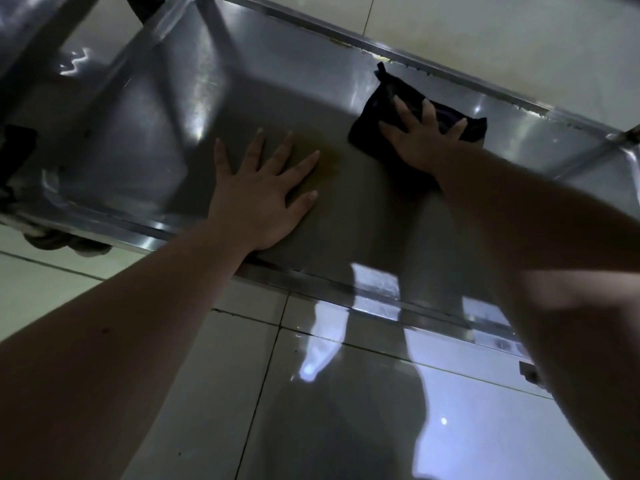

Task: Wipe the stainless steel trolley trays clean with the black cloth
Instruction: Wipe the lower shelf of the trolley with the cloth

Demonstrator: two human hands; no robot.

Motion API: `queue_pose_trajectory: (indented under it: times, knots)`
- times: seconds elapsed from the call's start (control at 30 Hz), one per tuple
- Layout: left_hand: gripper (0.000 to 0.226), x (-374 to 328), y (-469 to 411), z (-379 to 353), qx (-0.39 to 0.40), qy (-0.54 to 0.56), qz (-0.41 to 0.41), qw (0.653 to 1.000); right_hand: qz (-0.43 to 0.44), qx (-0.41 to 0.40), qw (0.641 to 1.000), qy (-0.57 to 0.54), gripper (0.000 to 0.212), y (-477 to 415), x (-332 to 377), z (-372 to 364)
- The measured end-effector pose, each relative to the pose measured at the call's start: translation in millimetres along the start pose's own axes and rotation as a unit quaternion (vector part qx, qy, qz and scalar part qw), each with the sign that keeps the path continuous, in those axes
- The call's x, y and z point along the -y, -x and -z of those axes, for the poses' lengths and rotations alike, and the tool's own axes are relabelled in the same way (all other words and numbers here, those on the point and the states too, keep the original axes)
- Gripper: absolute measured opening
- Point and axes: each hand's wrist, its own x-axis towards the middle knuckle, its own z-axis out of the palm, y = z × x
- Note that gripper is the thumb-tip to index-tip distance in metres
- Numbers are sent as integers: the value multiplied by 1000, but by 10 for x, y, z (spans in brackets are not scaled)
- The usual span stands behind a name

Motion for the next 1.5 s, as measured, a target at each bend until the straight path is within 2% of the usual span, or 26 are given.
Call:
queue_pose_trajectory:
  times: [0.2, 0.37, 0.47, 0.67, 0.77, 0.83, 0.97, 1.03, 1.1, 1.27, 1.37, 1.4, 1.5]
  knots:
    - [62, -33, -49, 4, 2, -6, 7, 1000, 23, -60, 997, 42, 75, 309, 10, -226]
    - [65, -26, -53, -25, -1, -6, 11, 1000, 30, -74, 996, 40, 71, 231, 120, -267]
    - [67, -2, -70, -6, 1, 8, 13, 1000, 40, -80, 996, 30, 70, 181, -44, -217]
    - [66, 5, -48, 6, -1, 10, 13, 1000, -75, -70, 995, 13, 64, 331, -967, -80]
    - [62, -30, -52, -12, 2, -3, 8, 1000, -117, -84, 989, -10, 67, 416, -967, -81]
    - [61, -33, -62, -7, 7, -4, 7, 1000, -77, -88, 993, -5, 68, 397, -582, -132]
    - [63, -14, -67, -6, -4, 5, 12, 1000, 95, -82, 990, 61, 68, 507, 269, -409]
    - [67, -5, -65, 1, 1, 7, 12, 1000, 107, -87, 988, 72, 66, 596, 272, -442]
    - [67, -5, -75, 5, 3, 12, 10, 1000, 73, -98, 991, 60, 63, 661, -74, -383]
    - [62, -33, -68, -23, -9, 9, 12, 1000, -87, -91, 991, 36, 60, 1030, -1294, -266]
    - [63, -60, -71, -21, 1, 2, 6, 1000, -127, -88, 988, 30, 60, 1224, -1246, -310]
    - [63, -65, -75, -19, 4, -2, 4, 1000, -104, -86, 990, 35, 61, 1273, -1067, -354]
    - [61, -48, -78, -11, 12, -9, 7, 1000, 36, -92, 993, 71, 64, 1493, -331, -634]
